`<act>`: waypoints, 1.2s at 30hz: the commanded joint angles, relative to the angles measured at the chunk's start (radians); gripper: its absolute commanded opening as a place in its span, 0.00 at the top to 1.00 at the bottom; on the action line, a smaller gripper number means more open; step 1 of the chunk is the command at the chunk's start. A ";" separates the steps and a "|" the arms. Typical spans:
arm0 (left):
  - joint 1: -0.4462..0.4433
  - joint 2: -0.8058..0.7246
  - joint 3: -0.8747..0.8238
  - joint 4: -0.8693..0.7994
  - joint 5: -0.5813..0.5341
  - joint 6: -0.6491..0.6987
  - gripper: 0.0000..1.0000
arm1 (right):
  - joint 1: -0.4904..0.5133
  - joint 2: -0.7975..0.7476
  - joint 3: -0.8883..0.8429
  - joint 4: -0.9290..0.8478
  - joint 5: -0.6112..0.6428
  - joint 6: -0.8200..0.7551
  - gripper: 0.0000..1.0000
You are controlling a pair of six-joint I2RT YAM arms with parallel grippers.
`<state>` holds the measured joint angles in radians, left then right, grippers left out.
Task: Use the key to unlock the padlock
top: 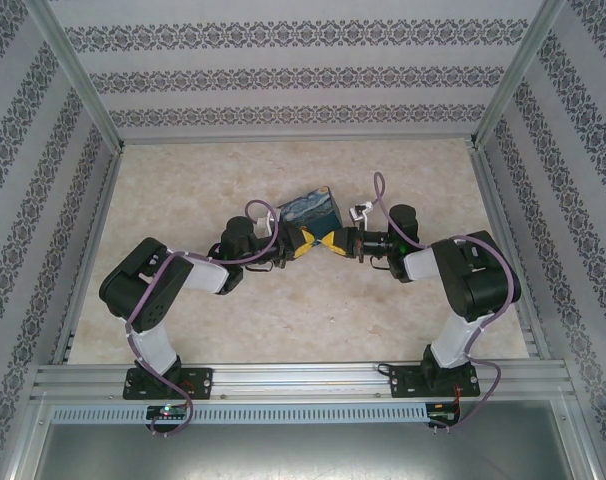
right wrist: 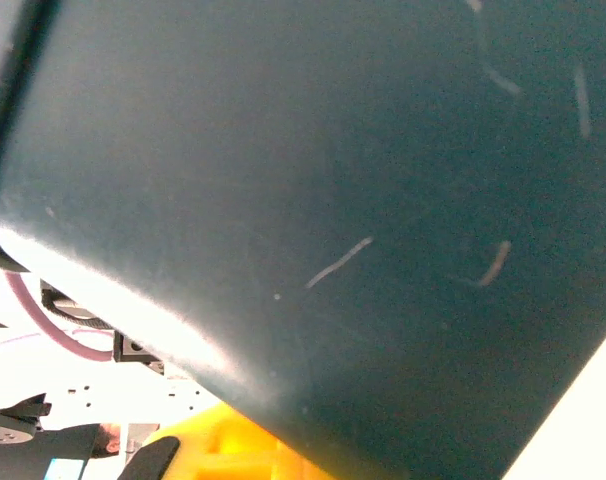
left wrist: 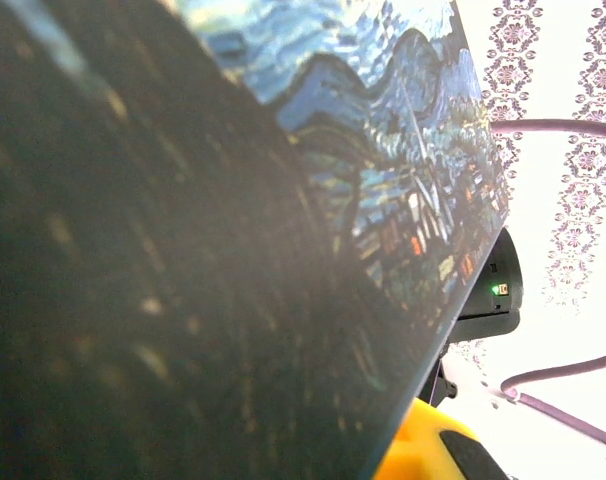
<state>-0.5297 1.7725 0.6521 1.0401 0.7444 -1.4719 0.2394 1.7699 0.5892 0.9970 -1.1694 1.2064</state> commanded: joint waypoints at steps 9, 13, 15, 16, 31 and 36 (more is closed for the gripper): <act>-0.082 -0.073 0.017 0.069 0.256 0.055 1.00 | 0.020 -0.058 0.014 0.083 0.108 0.055 1.00; -0.083 -0.089 0.005 0.055 0.250 0.066 1.00 | 0.021 -0.084 -0.032 0.080 0.131 0.052 1.00; -0.083 -0.097 -0.009 0.058 0.245 0.066 1.00 | 0.022 -0.085 -0.053 0.087 0.144 0.054 1.00; -0.082 -0.104 -0.016 0.058 0.243 0.068 1.00 | 0.022 -0.088 -0.063 0.088 0.151 0.053 1.00; -0.082 -0.086 -0.033 0.132 0.224 0.006 1.00 | 0.037 -0.096 -0.152 0.104 0.195 0.069 1.00; -0.083 -0.060 -0.027 0.148 0.197 -0.002 1.00 | 0.038 -0.075 -0.161 0.130 0.202 0.111 1.00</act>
<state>-0.5507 1.7233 0.6014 1.0176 0.7853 -1.4708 0.2710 1.6718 0.4309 1.0866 -1.0771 1.2945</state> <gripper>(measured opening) 0.087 0.058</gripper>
